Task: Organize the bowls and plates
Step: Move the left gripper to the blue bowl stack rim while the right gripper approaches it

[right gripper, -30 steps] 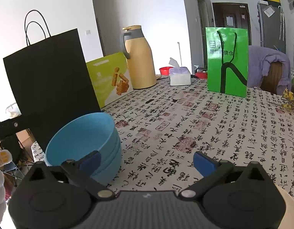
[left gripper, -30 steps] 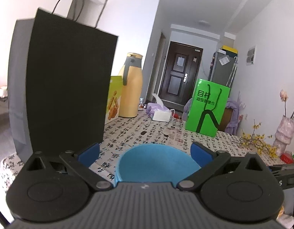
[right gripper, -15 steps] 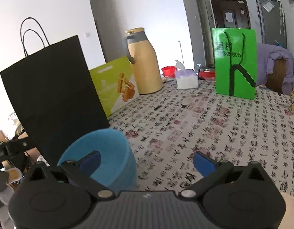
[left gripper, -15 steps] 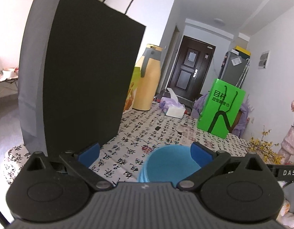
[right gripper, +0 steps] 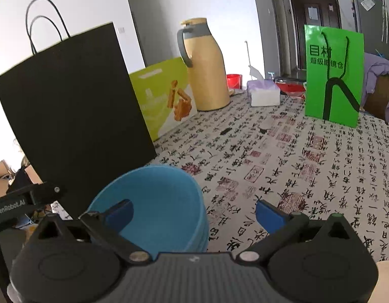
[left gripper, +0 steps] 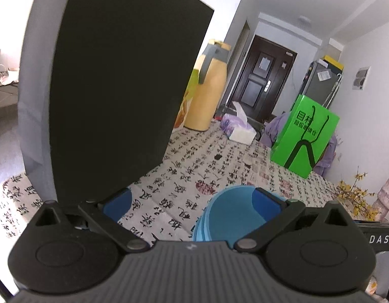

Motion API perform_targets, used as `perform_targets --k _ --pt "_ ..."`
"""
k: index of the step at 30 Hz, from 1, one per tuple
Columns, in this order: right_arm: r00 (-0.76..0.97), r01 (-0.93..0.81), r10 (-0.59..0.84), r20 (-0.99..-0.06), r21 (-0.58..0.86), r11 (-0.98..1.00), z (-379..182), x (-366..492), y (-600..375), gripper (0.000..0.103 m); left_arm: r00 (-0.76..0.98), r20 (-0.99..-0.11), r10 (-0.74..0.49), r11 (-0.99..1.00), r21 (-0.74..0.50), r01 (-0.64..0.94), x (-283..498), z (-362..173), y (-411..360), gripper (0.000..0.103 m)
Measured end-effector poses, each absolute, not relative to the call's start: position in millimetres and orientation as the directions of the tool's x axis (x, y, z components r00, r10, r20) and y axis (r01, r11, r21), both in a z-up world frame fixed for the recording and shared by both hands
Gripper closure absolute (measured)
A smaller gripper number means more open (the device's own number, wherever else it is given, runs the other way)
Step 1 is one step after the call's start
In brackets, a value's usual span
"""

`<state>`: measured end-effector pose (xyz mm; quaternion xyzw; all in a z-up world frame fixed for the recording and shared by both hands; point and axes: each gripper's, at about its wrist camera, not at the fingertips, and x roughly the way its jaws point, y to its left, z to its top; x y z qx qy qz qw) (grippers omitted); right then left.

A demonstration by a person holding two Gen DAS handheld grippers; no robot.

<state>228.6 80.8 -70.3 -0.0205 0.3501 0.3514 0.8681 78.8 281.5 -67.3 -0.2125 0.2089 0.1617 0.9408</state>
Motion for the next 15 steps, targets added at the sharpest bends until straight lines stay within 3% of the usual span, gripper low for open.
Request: perform_targets --k 15 --pt "0.439 -0.576 0.552 -0.709 0.249 0.778 -101.6 234.6 93.3 0.0 0.817 -0.565 0.118 0.827 -0.4 -0.396 105.9 -97.5 283.5 0.0"
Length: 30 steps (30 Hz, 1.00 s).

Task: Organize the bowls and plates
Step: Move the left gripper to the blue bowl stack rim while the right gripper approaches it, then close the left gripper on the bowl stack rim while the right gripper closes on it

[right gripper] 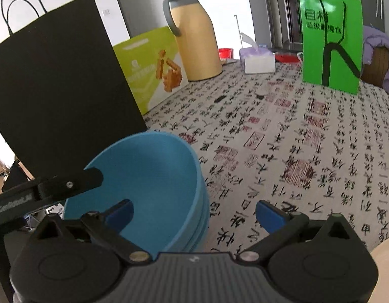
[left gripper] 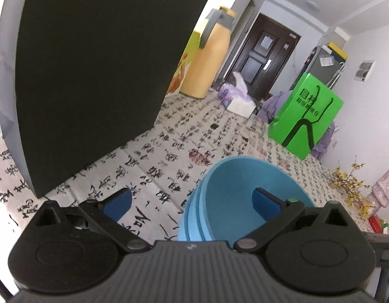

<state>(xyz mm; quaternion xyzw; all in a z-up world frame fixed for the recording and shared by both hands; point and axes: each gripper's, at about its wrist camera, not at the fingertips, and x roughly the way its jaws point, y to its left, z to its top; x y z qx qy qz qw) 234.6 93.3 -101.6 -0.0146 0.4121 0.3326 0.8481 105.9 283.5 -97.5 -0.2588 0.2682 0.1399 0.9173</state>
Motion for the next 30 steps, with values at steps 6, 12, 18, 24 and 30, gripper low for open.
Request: perform_targets --k 6,12,18,24,30 --pt "0.391 -0.566 0.553 -0.736 0.282 0.775 -116.4 236.1 100.4 0.0 0.789 -0.607 0.092 0.795 -0.433 -0.425 113.7 -107.3 288.9 0.0" --pt "0.351 -0.553 0.575 -0.739 0.332 0.764 -124.9 240.7 105.1 0.003 0.77 -0.635 0.056 0.767 -0.466 -0.441 118.9 -116.7 292.7 0.0" --pt "0.288 -0.519 0.597 -0.749 0.402 0.755 -136.5 251.6 105.6 0.012 0.766 -0.643 0.007 0.731 -0.519 -0.443 123.3 -125.9 296.8 0.0" --pt "0.255 -0.498 0.632 -0.731 0.461 0.734 -141.1 255.9 104.8 0.022 0.759 -0.651 -0.011 0.723 -0.529 -0.443 129.6 -131.4 296.4 0.003" --pt "0.233 -0.486 0.645 -0.728 0.488 0.725 -146.6 259.4 105.8 0.028 0.755 -0.655 -0.019 0.72 -0.533 -0.444 131.4 -134.1 296.2 0.02"
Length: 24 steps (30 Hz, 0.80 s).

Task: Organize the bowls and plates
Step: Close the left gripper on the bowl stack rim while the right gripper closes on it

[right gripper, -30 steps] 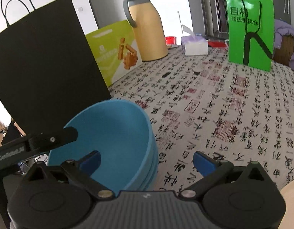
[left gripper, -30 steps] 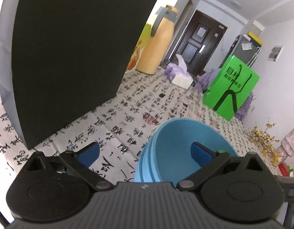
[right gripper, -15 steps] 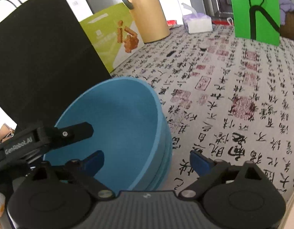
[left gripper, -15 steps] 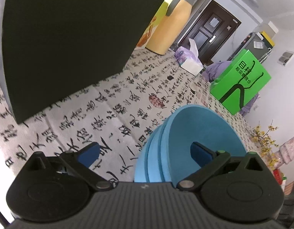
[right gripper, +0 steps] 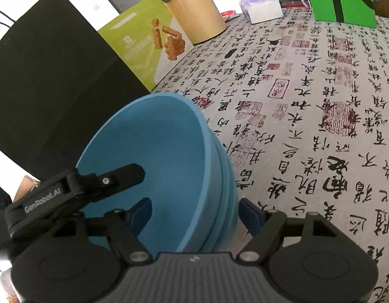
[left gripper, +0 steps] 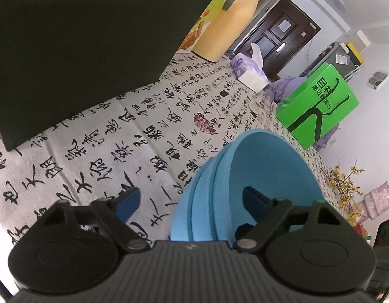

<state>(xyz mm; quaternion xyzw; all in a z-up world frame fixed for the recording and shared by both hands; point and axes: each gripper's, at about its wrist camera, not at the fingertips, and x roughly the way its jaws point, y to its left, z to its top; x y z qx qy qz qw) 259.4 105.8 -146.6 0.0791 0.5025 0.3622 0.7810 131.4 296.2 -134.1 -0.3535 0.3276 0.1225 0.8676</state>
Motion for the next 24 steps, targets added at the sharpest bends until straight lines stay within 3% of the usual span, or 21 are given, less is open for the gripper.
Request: perform_targets --k 8,13,24 --pt "0.209 -0.472 0.675 -0.707 0.532 0.703 -149.7 260.7 101.6 0.033 0.764 -0.642 -0.061 0.725 -0.555 -0.408 131.7 -134.6 293.7 0.046" --pt "0.195 -0.453 0.687 -0.7 0.557 0.696 -151.7 263.0 97.7 0.034 0.764 -0.638 -0.097 0.712 -0.581 -0.395 135.3 -137.6 293.3 0.049" --pt "0.179 -0.426 0.7 -0.691 0.587 0.688 -153.2 263.9 95.5 0.035 0.761 -0.646 -0.053 0.743 -0.535 -0.402 134.9 -135.0 287.3 0.055"
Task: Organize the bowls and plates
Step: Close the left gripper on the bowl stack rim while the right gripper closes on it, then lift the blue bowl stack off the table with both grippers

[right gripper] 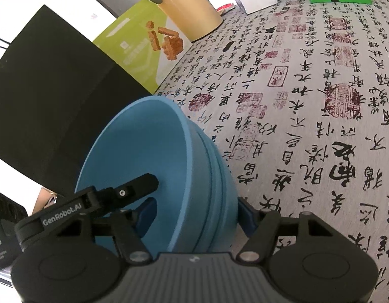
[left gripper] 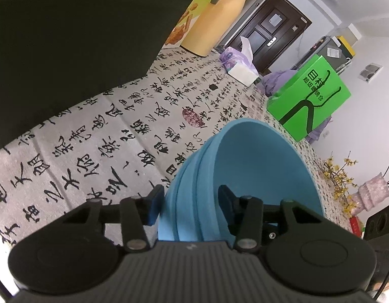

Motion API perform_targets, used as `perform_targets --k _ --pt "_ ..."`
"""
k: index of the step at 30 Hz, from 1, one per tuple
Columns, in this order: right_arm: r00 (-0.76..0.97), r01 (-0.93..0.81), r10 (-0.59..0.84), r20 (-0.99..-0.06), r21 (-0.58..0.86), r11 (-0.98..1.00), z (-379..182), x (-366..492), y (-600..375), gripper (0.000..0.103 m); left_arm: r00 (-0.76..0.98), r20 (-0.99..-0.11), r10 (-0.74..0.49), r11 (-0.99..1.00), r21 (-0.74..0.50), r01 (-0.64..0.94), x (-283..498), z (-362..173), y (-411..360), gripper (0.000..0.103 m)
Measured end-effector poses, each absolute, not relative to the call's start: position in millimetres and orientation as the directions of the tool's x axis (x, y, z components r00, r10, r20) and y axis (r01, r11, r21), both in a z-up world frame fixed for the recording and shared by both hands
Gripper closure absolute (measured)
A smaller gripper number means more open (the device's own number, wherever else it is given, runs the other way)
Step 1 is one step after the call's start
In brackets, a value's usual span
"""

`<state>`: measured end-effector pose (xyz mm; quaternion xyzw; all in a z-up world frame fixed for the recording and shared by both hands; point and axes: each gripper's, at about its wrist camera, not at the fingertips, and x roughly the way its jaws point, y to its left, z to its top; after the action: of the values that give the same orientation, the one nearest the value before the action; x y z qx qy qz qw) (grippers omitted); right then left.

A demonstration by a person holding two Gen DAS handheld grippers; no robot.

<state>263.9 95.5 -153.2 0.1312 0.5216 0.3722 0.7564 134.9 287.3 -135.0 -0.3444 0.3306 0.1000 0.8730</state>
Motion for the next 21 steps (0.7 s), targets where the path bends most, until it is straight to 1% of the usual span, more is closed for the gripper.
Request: perform_targets --k 21 --pt "0.176 -0.43 0.711 -0.681 0.597 0.678 -149.4 257.2 90.7 0.035 0.771 -0.636 -0.047 0.758 -0.525 -0.387 131.1 -129.3 283.0 0.054"
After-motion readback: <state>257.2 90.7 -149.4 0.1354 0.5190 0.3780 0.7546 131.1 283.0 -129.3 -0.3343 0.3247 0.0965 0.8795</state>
